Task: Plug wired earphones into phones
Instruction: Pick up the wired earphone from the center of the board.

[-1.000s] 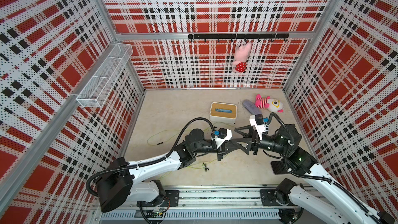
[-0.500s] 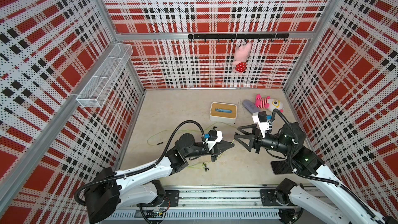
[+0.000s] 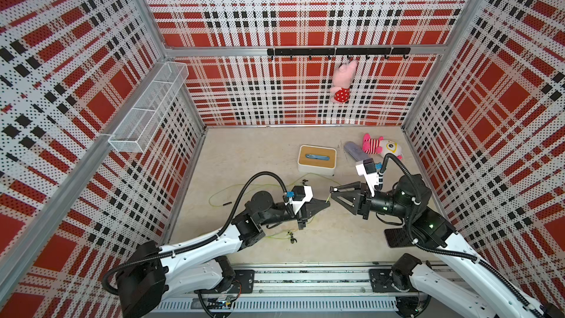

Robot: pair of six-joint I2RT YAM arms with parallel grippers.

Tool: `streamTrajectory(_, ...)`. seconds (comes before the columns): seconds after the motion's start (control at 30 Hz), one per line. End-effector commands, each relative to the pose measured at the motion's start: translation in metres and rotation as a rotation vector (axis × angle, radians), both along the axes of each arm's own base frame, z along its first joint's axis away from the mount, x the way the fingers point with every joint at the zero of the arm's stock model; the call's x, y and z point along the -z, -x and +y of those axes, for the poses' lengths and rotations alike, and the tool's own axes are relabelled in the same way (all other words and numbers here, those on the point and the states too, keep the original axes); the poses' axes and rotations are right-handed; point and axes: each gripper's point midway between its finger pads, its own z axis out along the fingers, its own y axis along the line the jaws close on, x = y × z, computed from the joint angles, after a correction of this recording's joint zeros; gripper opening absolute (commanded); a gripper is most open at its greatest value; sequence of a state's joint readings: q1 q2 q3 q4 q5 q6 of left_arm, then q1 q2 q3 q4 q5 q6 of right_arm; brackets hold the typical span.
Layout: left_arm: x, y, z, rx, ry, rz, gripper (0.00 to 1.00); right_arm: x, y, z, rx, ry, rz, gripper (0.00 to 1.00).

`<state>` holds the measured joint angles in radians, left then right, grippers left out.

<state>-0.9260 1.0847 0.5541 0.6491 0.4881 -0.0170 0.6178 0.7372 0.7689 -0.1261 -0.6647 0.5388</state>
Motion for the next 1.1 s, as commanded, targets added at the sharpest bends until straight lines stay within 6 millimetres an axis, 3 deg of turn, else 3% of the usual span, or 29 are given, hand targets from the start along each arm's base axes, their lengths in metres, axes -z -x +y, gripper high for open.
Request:
streamTrajectory(0.0,-0.003,0.001,0.005,-0.009,0.010,-0.024,0.00,-0.008,0.001,-0.001,0.010,-0.020,-0.027,0.29)
streamTrajectory(0.4,-0.001,0.003,0.005,0.003,0.001,-0.024,0.00,-0.011,0.000,-0.002,0.015,-0.019,-0.059,0.00)
streamTrajectory(0.47,-0.001,0.004,0.005,0.007,0.003,-0.020,0.25,-0.011,0.003,-0.004,0.014,-0.016,-0.083,0.00)
streamTrajectory(0.5,-0.002,0.004,0.005,0.009,0.005,-0.014,0.32,-0.011,0.004,-0.005,0.014,-0.015,-0.101,0.00)
streamTrajectory(0.67,-0.014,0.005,0.004,0.029,0.029,-0.004,0.54,-0.010,0.014,-0.008,-0.011,0.000,-0.179,0.00)
streamTrajectory(0.87,-0.032,0.016,-0.002,0.121,0.062,0.008,0.53,-0.003,0.024,-0.003,-0.090,0.031,-0.220,0.00)
streamTrajectory(1.07,-0.035,0.021,-0.005,0.166,0.062,0.006,0.37,0.000,0.028,-0.001,-0.131,0.052,-0.245,0.00)
